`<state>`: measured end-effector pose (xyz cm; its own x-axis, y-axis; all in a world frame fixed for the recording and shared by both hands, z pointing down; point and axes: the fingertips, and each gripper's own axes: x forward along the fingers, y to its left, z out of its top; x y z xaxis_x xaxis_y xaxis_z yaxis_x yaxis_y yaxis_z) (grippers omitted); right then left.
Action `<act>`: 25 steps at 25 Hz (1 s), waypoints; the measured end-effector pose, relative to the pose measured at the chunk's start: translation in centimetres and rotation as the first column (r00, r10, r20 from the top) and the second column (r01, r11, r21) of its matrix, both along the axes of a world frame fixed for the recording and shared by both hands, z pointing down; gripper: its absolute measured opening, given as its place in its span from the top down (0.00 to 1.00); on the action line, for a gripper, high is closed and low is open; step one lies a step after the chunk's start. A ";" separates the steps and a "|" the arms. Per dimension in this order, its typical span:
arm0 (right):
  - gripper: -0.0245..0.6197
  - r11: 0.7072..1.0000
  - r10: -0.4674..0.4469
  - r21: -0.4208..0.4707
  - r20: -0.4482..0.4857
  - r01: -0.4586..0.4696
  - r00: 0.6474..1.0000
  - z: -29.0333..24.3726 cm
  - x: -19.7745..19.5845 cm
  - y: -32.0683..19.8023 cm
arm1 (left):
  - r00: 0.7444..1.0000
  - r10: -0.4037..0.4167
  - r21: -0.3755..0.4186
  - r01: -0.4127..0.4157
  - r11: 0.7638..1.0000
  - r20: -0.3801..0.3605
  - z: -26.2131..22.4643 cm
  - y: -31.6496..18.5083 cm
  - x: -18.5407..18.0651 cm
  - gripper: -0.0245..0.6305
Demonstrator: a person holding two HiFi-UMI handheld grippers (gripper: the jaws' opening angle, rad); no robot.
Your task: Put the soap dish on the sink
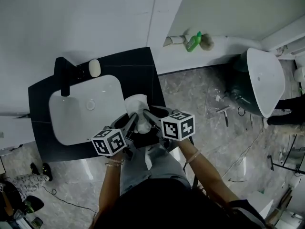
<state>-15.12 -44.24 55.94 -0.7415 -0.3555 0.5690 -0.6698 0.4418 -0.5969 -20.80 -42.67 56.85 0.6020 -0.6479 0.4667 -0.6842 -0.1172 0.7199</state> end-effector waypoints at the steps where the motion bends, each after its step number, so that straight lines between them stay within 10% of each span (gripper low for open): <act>1: 0.79 1.000 0.003 -0.014 -0.008 -0.003 1.000 0.8 -0.1 -0.1 | 1.000 0.011 -0.014 -0.010 1.000 0.008 0.8 -0.2 -0.1 0.77; 10: 0.79 0.996 0.026 -0.087 -0.064 -0.031 0.998 5.0 -0.2 -0.5 | 0.991 0.094 -0.118 -0.083 0.990 0.096 4.7 -0.6 -0.2 0.77; 25: 0.79 0.994 0.037 -0.108 0.044 -0.032 0.998 4.3 0.2 -1.0 | 0.998 0.005 -0.026 -0.003 1.000 0.069 3.9 -1.1 -1.5 0.77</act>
